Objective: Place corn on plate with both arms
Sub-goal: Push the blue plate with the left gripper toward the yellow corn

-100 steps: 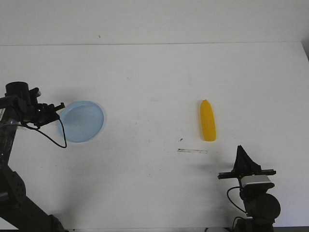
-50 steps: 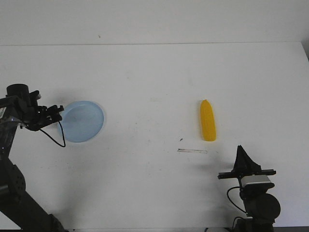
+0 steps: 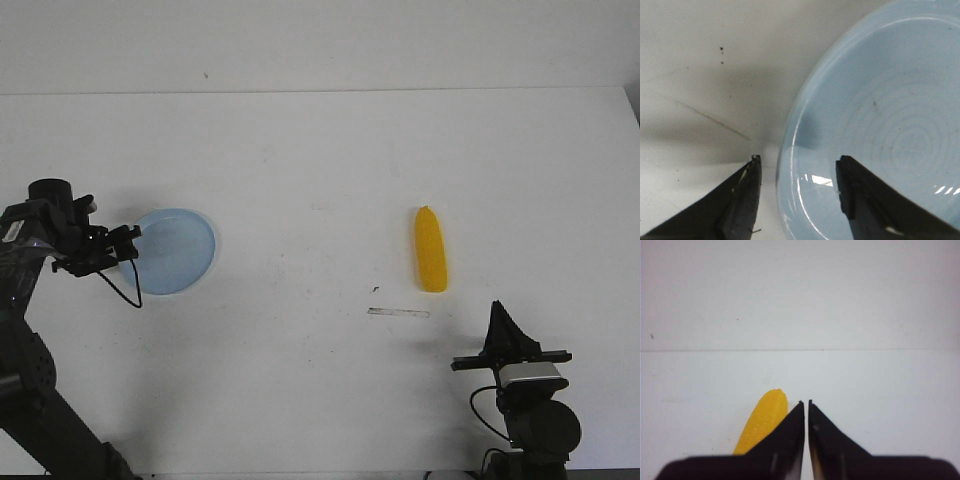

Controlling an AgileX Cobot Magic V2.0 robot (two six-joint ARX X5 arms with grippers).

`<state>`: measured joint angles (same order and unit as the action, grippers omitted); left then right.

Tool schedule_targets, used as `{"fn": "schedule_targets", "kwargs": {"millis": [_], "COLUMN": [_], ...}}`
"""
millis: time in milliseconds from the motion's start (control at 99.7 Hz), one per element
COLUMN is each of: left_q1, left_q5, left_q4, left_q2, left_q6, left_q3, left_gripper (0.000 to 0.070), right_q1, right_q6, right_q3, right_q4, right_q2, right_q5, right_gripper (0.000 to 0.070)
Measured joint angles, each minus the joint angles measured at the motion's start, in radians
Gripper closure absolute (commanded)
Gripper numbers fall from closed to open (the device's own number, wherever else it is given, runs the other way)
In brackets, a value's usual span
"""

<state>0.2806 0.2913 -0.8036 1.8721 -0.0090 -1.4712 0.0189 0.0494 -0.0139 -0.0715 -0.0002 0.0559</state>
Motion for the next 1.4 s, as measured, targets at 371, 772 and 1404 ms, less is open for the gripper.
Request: {"fn": "schedule_targets", "kwargs": {"millis": [371,772,1404], "left_q1": [-0.035,-0.046,-0.054], "left_q5": [0.0,0.004,0.24], "left_q4": [0.0,0.001,-0.047], "left_q2": [0.025,0.035,0.0], "left_q6": [0.011,0.018,0.018], "left_q3": [-0.001,-0.001,0.002], "left_gripper": [0.0472,0.07,0.07], "right_q1": [0.0,0.0,0.0], "right_q6": [0.0,0.0,0.0], "right_q3": [0.0,0.0,0.0], "right_q4": [0.0,0.0,0.0], "right_q2": [0.0,0.0,0.0], "right_q5": [0.0,0.0,0.0], "right_gripper": [0.0687,0.0687,0.0687]}}
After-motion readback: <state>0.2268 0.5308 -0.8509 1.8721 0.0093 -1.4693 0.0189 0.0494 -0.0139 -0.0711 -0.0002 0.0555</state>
